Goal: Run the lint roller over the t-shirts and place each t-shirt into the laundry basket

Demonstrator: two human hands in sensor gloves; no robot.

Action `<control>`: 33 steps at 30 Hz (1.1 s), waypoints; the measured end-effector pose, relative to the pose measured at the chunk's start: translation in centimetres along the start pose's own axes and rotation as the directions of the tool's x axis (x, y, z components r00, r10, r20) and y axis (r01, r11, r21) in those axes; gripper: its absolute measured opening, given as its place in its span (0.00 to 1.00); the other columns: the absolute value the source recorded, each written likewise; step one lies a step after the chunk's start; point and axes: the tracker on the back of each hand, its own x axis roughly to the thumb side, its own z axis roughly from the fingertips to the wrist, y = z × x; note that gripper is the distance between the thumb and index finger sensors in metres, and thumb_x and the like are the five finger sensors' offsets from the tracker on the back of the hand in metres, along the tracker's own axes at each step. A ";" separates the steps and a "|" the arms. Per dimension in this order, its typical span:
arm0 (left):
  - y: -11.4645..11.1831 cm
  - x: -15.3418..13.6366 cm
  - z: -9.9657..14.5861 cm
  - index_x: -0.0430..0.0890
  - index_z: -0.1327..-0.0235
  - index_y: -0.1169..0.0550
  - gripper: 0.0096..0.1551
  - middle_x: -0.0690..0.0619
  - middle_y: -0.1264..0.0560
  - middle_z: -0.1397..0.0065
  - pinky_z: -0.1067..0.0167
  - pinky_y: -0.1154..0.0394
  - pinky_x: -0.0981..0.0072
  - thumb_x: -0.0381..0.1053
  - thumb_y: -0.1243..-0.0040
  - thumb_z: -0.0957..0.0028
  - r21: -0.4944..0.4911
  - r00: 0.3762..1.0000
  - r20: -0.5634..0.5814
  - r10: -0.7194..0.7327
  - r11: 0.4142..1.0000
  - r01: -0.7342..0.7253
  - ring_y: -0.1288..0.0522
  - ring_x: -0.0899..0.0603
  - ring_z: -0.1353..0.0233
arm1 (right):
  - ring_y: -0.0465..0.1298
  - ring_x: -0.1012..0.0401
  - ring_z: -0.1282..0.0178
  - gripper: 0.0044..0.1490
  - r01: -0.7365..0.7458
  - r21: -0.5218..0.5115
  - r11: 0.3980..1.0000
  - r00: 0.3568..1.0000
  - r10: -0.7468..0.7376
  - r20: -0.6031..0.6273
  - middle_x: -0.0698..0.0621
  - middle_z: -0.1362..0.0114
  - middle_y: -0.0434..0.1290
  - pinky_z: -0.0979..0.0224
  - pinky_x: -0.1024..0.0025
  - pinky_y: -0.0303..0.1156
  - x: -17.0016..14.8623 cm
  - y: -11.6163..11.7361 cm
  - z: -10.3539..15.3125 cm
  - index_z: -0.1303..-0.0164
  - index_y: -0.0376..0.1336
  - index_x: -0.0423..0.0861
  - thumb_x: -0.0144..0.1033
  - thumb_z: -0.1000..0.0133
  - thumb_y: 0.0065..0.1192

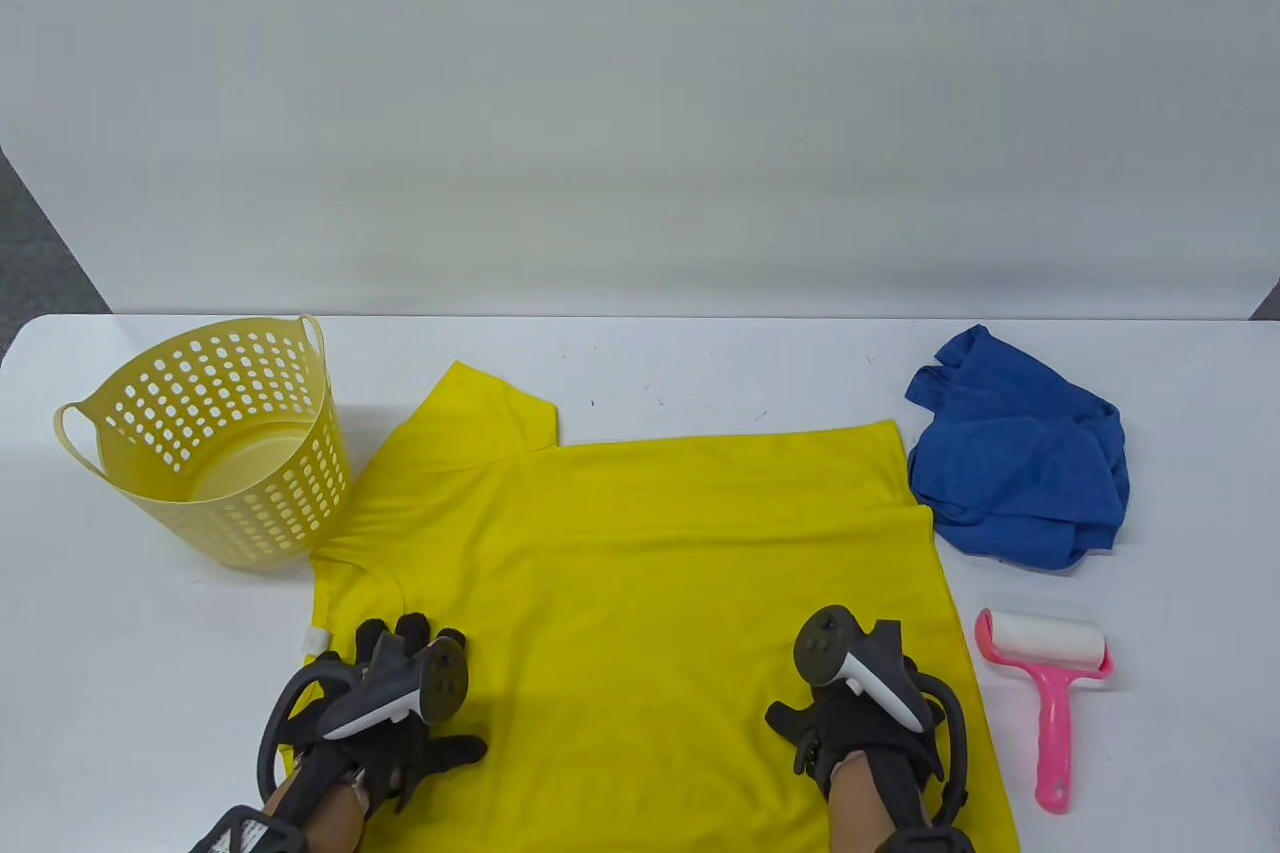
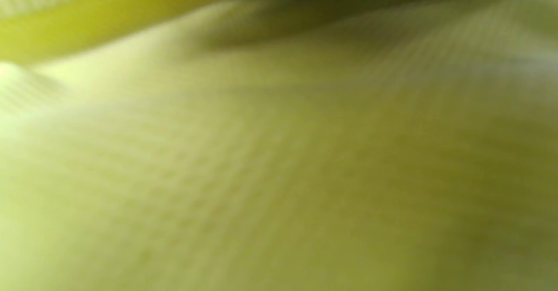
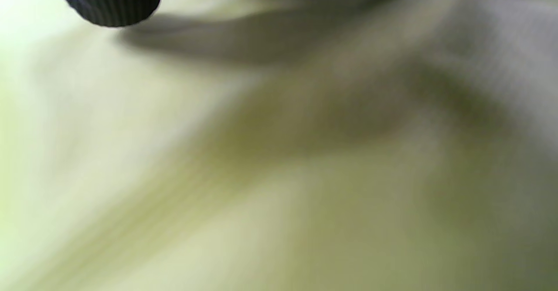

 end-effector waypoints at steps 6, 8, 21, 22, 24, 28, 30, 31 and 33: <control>0.2 -0.7 0.4 0.59 0.21 0.62 0.67 0.43 0.65 0.13 0.27 0.49 0.16 0.81 0.47 0.65 -0.003 1.000 0.002 0.030 1.000 -0.030 0.59 0.23 0.14 | 0.38 0.29 0.23 0.56 0.102 -0.415 0.904 0.971 -0.182 -0.158 0.32 0.19 0.36 0.33 0.23 0.38 -5.1 -3.6 2.3 0.25 0.33 0.45 0.62 0.49 0.53; 0.2 -0.7 0.5 0.59 0.21 0.62 0.67 0.43 0.64 0.13 0.27 0.49 0.16 0.81 0.46 0.66 0.000 1.000 -0.001 0.025 1.000 -0.025 0.58 0.23 0.14 | 0.35 0.29 0.25 0.58 0.144 -0.523 0.840 0.919 -0.309 -0.244 0.31 0.21 0.33 0.35 0.22 0.35 -8.6 -3.5 2.6 0.27 0.32 0.43 0.61 0.50 0.55; -0.1 0.3 -0.2 0.61 0.25 0.70 0.66 0.44 0.72 0.15 0.25 0.58 0.19 0.82 0.53 0.65 0.055 0.991 0.092 0.093 0.994 -0.098 0.68 0.26 0.14 | 0.64 0.40 0.33 0.40 0.276 -0.640 0.717 0.702 -0.605 -0.375 0.41 0.34 0.67 0.32 0.35 0.56 -16.6 -1.2 2.4 0.30 0.48 0.37 0.38 0.47 0.59; -0.5 0.5 -0.5 0.61 0.25 0.70 0.67 0.44 0.71 0.15 0.25 0.58 0.18 0.83 0.52 0.66 0.010 0.993 0.094 0.075 0.997 -0.077 0.68 0.25 0.14 | 0.70 0.42 0.37 0.39 0.257 -0.706 0.660 0.712 -0.624 -0.323 0.42 0.38 0.71 0.35 0.37 0.62 -16.3 -1.7 2.8 0.32 0.51 0.36 0.38 0.48 0.61; -0.7 0.4 -0.7 0.61 0.27 0.71 0.69 0.44 0.76 0.18 0.27 0.60 0.17 0.84 0.53 0.69 -0.042 0.993 0.100 0.059 0.998 -0.055 0.73 0.26 0.17 | 0.77 0.45 0.45 0.40 0.319 -0.759 0.568 0.740 -0.650 -0.175 0.44 0.43 0.74 0.42 0.42 0.70 -15.5 -3.0 3.6 0.33 0.52 0.34 0.40 0.49 0.62; -0.2 -0.3 -0.8 0.62 0.25 0.67 0.74 0.45 0.74 0.17 0.28 0.60 0.15 0.83 0.41 0.71 -0.059 0.988 0.117 0.099 0.994 -0.092 0.72 0.26 0.17 | 0.82 0.51 0.62 0.42 0.521 -0.651 0.552 0.784 -0.610 0.111 0.41 0.47 0.74 0.59 0.51 0.79 -10.9 -5.8 4.7 0.33 0.50 0.31 0.43 0.46 0.58; -0.2 -0.4 -0.7 0.62 0.25 0.67 0.74 0.45 0.73 0.17 0.28 0.59 0.15 0.82 0.40 0.72 -0.054 0.989 0.111 0.102 0.994 -0.096 0.72 0.26 0.17 | 0.80 0.51 0.60 0.45 0.464 -0.480 0.745 0.858 -0.512 0.036 0.40 0.43 0.71 0.57 0.52 0.78 -7.6 -5.9 5.1 0.29 0.41 0.33 0.43 0.43 0.55; -0.2 -0.5 -0.7 0.62 0.24 0.66 0.74 0.45 0.73 0.16 0.28 0.59 0.14 0.82 0.39 0.73 -0.054 0.989 0.110 0.100 0.994 -0.094 0.72 0.26 0.16 | 0.80 0.52 0.60 0.46 0.355 -0.403 0.843 0.923 -0.385 0.006 0.40 0.41 0.70 0.57 0.52 0.78 -5.7 -5.6 5.1 0.25 0.35 0.44 0.43 0.42 0.54; -0.2 -0.7 -0.5 0.62 0.24 0.66 0.75 0.45 0.72 0.16 0.28 0.58 0.14 0.82 0.39 0.74 -0.052 0.992 0.097 0.086 0.995 -0.081 0.71 0.26 0.16 | 0.82 0.53 0.61 0.42 0.193 -0.362 0.912 0.979 -0.202 0.015 0.39 0.39 0.72 0.59 0.53 0.79 -2.9 -4.9 4.5 0.24 0.40 0.53 0.42 0.43 0.56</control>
